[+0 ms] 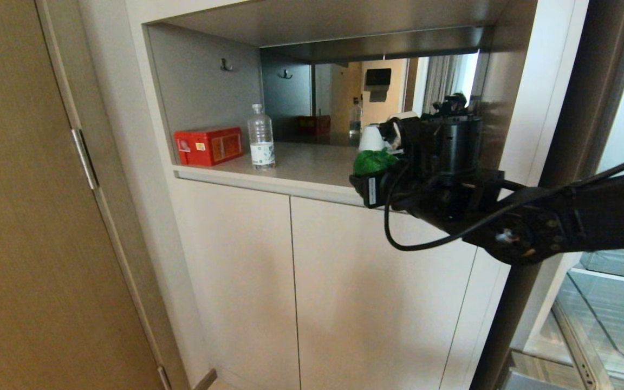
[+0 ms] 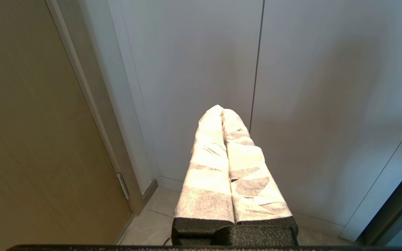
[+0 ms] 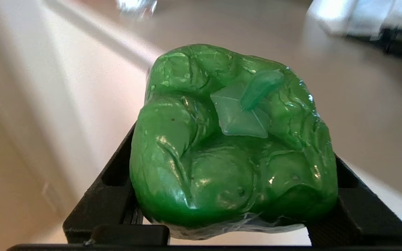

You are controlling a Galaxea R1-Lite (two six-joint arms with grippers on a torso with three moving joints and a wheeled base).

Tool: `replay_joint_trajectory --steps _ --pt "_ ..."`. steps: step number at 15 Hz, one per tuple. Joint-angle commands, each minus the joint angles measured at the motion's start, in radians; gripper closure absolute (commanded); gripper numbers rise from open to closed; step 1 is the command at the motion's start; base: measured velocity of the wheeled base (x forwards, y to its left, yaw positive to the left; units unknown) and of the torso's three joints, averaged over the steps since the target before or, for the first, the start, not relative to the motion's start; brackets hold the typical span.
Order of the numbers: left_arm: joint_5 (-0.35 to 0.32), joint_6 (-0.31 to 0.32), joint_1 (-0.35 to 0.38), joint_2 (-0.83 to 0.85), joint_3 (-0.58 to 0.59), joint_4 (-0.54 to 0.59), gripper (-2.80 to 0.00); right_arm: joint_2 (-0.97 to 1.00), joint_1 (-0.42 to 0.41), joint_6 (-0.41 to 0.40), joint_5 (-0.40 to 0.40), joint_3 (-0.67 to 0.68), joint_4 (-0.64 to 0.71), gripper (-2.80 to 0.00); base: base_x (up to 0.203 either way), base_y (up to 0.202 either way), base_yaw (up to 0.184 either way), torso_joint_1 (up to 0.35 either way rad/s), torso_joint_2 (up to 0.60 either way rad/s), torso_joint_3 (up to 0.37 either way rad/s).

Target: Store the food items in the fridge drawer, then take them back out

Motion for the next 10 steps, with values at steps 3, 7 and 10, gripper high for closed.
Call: replay_joint_trajectory --steps 3,7,10 --pt "0.000 0.000 0.000 -0.002 0.000 0.000 0.00 0.216 -0.021 -0.006 -0.049 -0.156 -0.110 0.00 0.000 0.000 0.000 0.000 0.00 0.000" --pt "0.000 0.000 0.001 -0.002 0.000 0.001 0.00 0.303 -0.094 -0.019 -0.166 -0.302 -0.166 0.00 0.000 0.000 0.000 0.000 0.00 0.000" --pt "0.000 0.000 0.000 -0.002 0.000 0.001 0.00 0.340 -0.131 -0.025 -0.172 -0.367 -0.161 0.00 0.000 0.000 0.000 0.000 0.00 0.000"
